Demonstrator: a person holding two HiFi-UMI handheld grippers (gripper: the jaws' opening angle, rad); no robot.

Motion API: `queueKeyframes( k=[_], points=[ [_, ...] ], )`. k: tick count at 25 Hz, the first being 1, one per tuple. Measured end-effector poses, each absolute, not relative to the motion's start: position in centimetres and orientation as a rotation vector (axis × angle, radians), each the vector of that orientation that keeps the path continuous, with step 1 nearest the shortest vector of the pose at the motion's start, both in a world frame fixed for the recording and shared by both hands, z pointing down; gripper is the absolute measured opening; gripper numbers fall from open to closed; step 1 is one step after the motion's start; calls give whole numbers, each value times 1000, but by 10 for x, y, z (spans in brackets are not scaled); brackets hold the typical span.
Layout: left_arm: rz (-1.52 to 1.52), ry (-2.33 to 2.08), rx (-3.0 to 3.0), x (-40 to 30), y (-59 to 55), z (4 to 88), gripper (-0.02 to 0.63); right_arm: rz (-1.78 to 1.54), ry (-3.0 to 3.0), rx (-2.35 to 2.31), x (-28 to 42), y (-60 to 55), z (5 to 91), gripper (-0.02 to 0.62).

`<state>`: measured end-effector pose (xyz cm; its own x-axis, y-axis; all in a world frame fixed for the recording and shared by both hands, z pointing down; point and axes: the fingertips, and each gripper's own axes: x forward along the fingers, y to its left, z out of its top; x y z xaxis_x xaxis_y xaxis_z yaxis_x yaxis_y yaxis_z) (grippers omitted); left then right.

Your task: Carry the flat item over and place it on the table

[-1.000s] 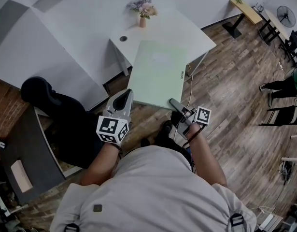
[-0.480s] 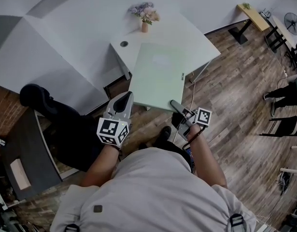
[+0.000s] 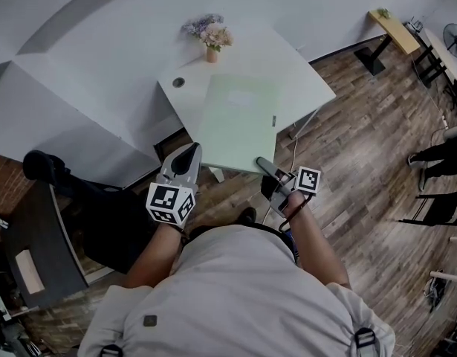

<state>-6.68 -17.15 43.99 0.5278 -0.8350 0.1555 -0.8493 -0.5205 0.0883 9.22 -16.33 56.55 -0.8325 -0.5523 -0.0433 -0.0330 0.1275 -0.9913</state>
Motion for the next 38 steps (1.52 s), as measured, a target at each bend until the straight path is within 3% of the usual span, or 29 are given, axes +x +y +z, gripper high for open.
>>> queueKeyframes(
  k=[12, 38],
  points=[
    [136, -1502, 2563, -42, -219, 441, 0, -1790, 1989, -521, 126, -216, 567, 300],
    [196, -1379, 2515, -76, -344, 490, 0, -1899, 1929, -703, 95, -326, 642, 305]
  ],
)
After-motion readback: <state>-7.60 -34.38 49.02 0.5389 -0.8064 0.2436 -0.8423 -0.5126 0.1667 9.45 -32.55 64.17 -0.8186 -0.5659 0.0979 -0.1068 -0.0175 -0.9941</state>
